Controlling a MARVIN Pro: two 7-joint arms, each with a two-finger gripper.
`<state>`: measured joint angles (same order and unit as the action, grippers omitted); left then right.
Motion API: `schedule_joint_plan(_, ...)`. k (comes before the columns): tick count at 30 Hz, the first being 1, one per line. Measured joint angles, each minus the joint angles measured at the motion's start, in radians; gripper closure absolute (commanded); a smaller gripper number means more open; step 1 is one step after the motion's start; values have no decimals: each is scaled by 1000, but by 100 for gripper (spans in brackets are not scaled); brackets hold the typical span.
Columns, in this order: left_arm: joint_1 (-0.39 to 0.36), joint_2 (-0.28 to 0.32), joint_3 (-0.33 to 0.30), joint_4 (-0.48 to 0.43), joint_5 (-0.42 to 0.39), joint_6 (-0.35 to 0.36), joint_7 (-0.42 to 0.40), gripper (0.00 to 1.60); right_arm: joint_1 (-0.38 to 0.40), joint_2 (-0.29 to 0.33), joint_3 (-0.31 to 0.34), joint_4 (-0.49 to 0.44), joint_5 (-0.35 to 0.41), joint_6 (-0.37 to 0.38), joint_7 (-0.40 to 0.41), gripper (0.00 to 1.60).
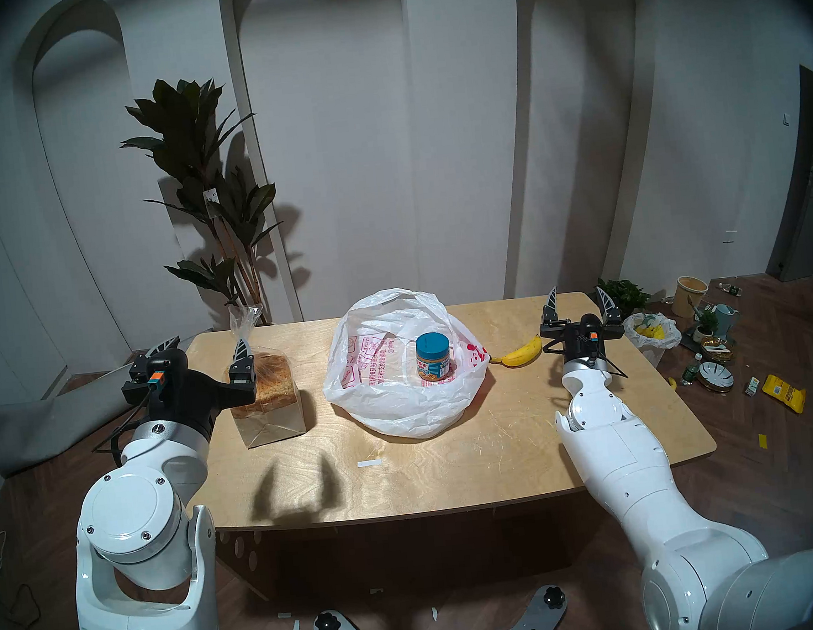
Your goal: Bag the groceries: heavy items first, fragile items on top
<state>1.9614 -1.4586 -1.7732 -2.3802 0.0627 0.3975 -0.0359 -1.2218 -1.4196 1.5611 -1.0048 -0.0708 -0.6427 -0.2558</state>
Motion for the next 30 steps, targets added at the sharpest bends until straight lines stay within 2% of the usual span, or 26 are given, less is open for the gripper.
schedule_joint_plan(10, 0, 2, 0, 0, -2, 0, 1, 0, -108, 36, -23, -123, -15, -37, 52, 0)
schedule_joint_plan(16, 0, 3, 0, 0, -3, 0, 2, 0, -151, 41, 6, -195, 28, -31, 58, 0)
schedule_joint_plan(23, 0, 4, 0, 0, -5, 0, 3, 0, -175, 36, 41, -275, 105, 40, 53, 0)
schedule_joint_plan(30, 0, 6, 0, 0, -6, 0, 3, 0, -206, 16, 50, -348, 181, 161, 52, 0)
